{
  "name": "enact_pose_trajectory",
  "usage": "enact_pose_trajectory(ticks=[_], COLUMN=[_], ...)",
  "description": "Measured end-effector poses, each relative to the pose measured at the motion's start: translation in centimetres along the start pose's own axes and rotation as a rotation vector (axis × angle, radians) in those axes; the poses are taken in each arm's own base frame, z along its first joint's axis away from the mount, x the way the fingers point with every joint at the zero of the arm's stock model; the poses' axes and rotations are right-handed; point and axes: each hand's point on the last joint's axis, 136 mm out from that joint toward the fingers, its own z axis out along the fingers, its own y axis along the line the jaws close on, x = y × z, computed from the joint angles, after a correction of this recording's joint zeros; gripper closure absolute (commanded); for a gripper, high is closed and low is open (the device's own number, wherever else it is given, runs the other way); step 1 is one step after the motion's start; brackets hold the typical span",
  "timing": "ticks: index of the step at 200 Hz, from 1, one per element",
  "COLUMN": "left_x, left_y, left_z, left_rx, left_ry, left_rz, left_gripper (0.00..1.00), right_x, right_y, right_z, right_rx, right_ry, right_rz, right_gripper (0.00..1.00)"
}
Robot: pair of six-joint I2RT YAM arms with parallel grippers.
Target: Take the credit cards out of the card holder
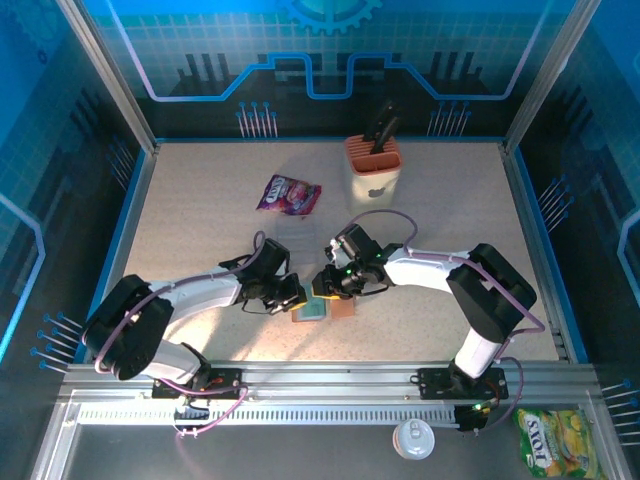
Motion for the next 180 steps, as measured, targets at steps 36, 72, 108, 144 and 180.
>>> enact_pose_trajectory(ticks=[36,72,108,144,180], left_x=[-0.1,-0.1,-0.1,-0.1,-0.1], left_y=[0.1,0.1,0.2,0.2,0.3], left_z=[0.0,0.0,0.1,0.1,0.3], left_rx=[-0.004,-0.006,-0.008,-0.008,-0.012], left_ry=[-0.003,-0.005,-0.004,-0.003,-0.001], left_rz=[-0.001,-0.001,-0.002,-0.002,-0.004], left_gripper=[0.91,0.91,0.91,0.91,0.91], right_x=[0.0,0.2,0.4,0.5,0.7], right_y=[0.0,-0.5,-0.9,-1.0,-1.5], right_z=[0.2,0.7,1.2,1.2,1.1], right_rx=[-0.007,-0.003,0.003,0.006,0.03], right_ry=[0.003,0.022,0.039,0.039,0.043], right_rz=[0.006,0.017,0.028,0.029,0.033], right_gripper=[0.65,0.66,0.66,0.67,0.68])
